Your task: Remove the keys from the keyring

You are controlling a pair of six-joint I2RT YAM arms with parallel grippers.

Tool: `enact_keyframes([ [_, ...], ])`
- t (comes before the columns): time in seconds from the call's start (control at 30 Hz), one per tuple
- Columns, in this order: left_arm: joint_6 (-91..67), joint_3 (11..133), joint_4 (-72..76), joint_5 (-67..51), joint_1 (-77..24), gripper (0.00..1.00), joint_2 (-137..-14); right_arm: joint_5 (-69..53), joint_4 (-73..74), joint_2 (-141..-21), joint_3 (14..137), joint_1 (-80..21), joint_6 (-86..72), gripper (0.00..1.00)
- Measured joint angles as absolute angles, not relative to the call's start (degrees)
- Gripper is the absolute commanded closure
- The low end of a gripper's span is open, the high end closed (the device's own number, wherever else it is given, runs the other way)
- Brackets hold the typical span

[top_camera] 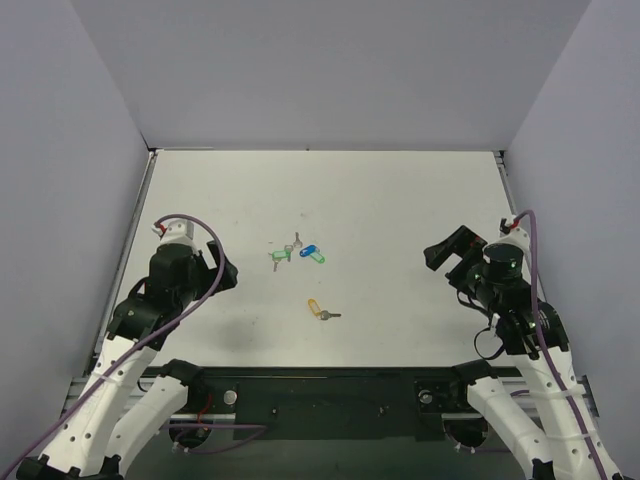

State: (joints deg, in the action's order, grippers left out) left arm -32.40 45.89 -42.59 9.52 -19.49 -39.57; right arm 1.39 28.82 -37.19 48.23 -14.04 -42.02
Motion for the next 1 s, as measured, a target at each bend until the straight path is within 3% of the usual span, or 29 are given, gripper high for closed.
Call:
enact_keyframes([
  [0.57,-32.4,45.1,-42.1,10.2,-22.5,0.02,-38.4,-5.0,34.9,-38.2,48.2,-14.3,-41.3,0.0],
  [0.9,-31.9,44.2,-39.1,4.5,-24.5,0.0,-46.3,-11.4,35.5,-36.6,45.1,-14.3,-39.0,0.0],
  [0.93,-31.9,43.4,-37.8,2.8,-25.1,0.07,-47.0,-12.0,35.0,-36.6,44.1,-14.3,-39.0,0.0],
  [1.0,-32.2,41.2,-34.5,-0.5,-26.9,0.09,-48.4,-14.1,33.3,-36.9,41.5,-14.4,-39.3,0.0],
])
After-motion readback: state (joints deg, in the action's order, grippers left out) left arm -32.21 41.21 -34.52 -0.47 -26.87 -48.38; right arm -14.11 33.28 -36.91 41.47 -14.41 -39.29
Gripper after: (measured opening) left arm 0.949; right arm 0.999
